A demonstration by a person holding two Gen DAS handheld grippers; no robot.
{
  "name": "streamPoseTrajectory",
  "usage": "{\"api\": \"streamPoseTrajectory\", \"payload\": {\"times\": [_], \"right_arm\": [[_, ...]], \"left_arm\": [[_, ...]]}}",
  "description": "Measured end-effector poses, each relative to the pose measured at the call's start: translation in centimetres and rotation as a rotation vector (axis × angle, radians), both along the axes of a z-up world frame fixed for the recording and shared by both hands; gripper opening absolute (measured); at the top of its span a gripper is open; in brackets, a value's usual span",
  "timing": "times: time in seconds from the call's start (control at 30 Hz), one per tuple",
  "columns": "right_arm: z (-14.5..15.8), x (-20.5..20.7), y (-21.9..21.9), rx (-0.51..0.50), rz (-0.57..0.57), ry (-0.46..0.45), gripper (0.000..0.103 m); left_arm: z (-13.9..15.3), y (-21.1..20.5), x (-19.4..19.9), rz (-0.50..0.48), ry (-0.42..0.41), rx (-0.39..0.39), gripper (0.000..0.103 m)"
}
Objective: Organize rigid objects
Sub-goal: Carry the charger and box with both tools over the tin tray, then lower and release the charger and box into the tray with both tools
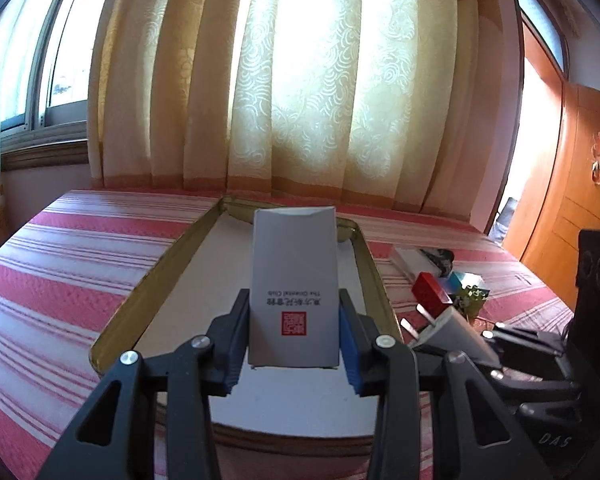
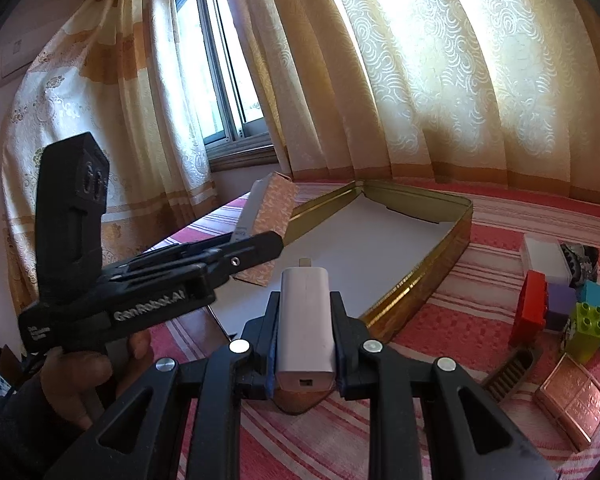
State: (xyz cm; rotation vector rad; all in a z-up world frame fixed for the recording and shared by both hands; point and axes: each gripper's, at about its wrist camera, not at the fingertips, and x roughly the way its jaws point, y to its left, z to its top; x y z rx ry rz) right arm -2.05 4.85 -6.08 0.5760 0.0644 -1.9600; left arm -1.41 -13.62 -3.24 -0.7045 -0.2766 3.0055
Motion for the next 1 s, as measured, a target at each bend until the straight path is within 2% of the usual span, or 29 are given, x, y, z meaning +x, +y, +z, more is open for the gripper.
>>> {"api": "streamPoseTrajectory", "payload": {"times": [0.1,0.3,0.6,0.83,1.0], "right_arm": [[0.7,-0.3,-0.6,0.021,-0.011,0.046,0.023],[2.2,-2.5,-2.1,0.069,-0.023,0.061,0.023],[3.0,-8.5,-5.5,0.138,-0.038,0.001,0.023],[1.8,-10.8,-7.5,0.204,-0.048,-0.04,0.023],[1.1,-12.0,-8.4,0.237,-0.062,-0.061,0.023]], "left_arm": [[0.3,0.4,-0.6,-0.006,-0.011,-0.048,0.04],[1.1,0.2,-2.7,0.004,-0.063,-0.114,0.04],[1.9,-2.4,-7.5,0.01,-0.19,-0.103,0.04],[1.3,-3.0,-10.5,0.012,-0.319,-0.113,0.04],[0.7,-3.5,-11.9,0.016,-0.382,-0.109,0.04]]}}
